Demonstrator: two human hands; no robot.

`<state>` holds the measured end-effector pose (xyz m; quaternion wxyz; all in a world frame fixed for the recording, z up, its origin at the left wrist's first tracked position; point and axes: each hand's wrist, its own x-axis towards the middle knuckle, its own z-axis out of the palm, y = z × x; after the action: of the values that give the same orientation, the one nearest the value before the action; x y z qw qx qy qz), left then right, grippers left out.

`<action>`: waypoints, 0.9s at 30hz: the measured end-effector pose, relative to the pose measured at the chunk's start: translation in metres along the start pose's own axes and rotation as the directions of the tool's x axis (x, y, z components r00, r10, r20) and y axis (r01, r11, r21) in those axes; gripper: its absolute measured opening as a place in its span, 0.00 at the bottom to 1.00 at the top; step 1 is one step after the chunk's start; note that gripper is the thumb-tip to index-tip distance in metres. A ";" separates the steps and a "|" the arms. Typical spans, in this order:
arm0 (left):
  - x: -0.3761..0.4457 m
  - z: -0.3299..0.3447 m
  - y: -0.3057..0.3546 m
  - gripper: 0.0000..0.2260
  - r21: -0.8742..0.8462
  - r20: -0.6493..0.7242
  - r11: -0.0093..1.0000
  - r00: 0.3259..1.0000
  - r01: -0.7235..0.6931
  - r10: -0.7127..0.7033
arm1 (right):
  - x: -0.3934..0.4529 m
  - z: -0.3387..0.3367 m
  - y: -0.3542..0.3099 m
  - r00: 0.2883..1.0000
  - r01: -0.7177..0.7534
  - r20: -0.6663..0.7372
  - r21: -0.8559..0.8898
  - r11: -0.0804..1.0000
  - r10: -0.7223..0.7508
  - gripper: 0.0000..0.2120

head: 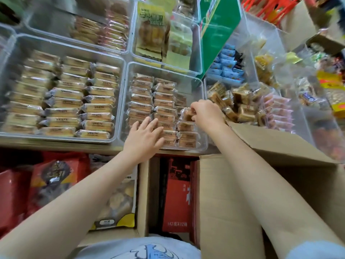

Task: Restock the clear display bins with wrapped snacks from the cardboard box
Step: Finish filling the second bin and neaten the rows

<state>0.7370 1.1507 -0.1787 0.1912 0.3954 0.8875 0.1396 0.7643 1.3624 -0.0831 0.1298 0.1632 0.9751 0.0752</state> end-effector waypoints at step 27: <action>0.000 0.007 0.003 0.28 0.096 -0.014 0.995 0.999 0.031 -0.029 | 0.033 0.032 0.003 0.921 -0.054 0.386 0.244 0.968 -0.046 0.17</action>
<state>0.7420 1.1535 -0.1842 0.1682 0.3899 0.9002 0.0962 0.7442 1.3798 -0.1209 0.2986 0.1921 0.9313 -0.0818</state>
